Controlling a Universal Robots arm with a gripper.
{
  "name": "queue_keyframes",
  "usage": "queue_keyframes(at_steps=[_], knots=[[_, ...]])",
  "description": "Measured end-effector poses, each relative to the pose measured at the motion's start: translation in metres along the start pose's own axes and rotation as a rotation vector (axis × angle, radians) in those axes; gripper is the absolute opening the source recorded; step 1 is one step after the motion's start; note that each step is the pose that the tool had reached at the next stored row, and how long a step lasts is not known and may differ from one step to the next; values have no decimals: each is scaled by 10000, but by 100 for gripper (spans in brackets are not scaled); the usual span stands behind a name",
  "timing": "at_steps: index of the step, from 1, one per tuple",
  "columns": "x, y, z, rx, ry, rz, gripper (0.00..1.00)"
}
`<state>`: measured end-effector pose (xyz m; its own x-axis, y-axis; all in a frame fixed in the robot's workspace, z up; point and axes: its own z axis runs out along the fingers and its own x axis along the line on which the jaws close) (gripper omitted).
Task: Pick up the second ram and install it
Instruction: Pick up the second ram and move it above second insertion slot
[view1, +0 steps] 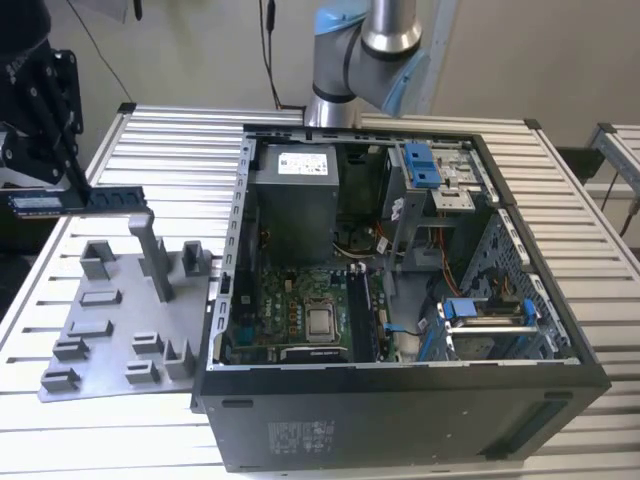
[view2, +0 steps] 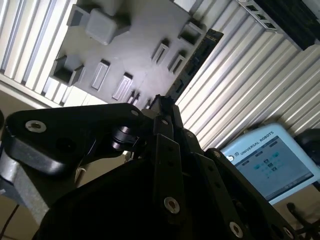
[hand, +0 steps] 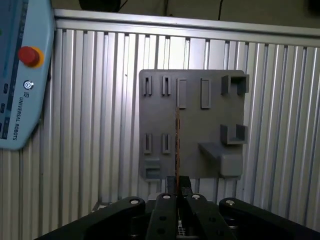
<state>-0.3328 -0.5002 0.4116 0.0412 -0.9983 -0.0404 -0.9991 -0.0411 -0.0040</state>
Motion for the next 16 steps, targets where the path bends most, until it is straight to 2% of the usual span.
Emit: queue_keyframes(at_steps=[16], knots=[[11, -260, 1, -6, 0, -1, 14]])
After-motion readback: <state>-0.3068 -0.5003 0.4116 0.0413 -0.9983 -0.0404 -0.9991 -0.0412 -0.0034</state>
